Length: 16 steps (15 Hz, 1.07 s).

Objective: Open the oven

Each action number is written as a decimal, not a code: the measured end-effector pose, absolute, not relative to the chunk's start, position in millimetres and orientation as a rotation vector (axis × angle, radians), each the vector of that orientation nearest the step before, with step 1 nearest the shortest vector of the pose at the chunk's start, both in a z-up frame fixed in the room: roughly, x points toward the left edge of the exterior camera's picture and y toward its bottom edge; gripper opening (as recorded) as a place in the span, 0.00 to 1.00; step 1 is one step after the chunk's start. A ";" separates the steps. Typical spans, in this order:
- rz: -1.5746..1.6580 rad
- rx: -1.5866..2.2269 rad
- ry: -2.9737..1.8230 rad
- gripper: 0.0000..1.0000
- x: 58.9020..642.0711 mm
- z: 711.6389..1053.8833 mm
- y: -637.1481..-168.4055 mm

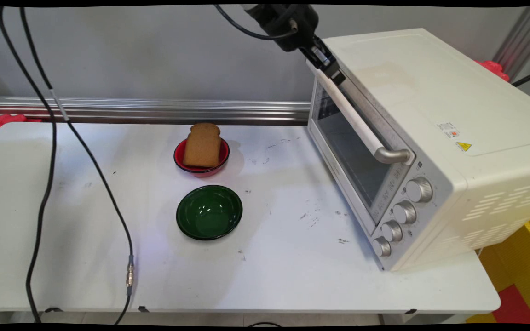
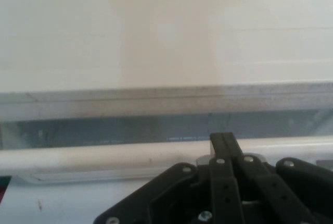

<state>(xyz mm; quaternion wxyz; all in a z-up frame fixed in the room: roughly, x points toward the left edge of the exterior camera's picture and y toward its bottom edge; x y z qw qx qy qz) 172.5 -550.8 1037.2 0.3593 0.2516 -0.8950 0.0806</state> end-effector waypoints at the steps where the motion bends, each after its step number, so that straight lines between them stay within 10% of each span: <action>1: 0.206 0.648 -2.310 0.00 169.8 1036.5 -552.2; 16: 0.199 0.638 -2.325 0.00 146.8 1015.8 -569.6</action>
